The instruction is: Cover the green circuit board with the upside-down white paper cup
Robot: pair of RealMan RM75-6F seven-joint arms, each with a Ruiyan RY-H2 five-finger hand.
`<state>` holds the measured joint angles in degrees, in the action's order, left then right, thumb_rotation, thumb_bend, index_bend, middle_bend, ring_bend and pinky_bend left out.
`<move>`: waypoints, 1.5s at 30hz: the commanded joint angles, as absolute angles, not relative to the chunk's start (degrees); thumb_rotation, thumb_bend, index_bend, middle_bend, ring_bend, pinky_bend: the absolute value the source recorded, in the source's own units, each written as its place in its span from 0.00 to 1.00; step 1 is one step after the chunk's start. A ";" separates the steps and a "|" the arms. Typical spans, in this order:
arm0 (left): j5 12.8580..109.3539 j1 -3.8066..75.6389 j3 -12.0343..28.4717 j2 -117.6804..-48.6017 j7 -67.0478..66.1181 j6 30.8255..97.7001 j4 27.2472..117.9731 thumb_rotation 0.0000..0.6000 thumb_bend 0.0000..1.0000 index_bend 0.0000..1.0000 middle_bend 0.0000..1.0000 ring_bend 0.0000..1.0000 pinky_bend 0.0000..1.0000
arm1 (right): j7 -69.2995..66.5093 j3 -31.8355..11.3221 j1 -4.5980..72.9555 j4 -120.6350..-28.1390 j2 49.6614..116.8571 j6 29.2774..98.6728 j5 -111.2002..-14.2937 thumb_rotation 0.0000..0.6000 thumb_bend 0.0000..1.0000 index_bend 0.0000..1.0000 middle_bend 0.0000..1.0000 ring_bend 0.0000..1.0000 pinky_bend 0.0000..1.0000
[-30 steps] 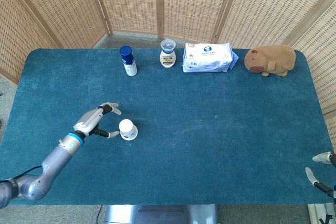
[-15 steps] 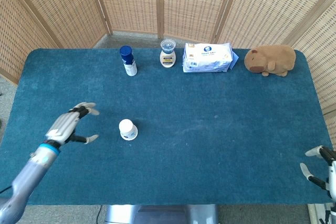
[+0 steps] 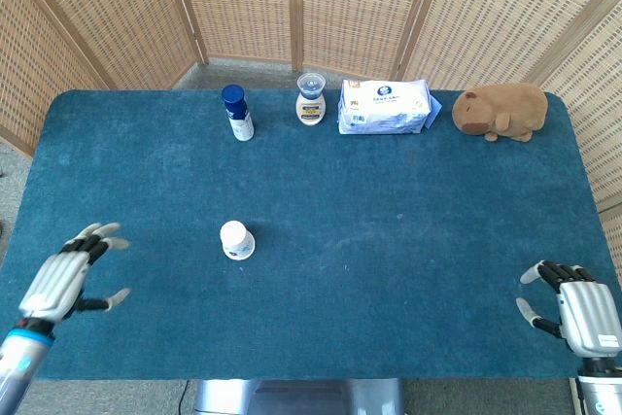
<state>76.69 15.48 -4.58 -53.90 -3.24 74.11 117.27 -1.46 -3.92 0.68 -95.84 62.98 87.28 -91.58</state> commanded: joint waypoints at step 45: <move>91.81 -0.41 -5.59 -59.32 -10.72 91.16 113.89 0.70 0.23 0.25 0.13 0.00 0.14 | -2.41 -1.98 -0.43 -95.32 63.58 91.63 -93.01 1.00 0.31 0.48 0.45 0.46 0.38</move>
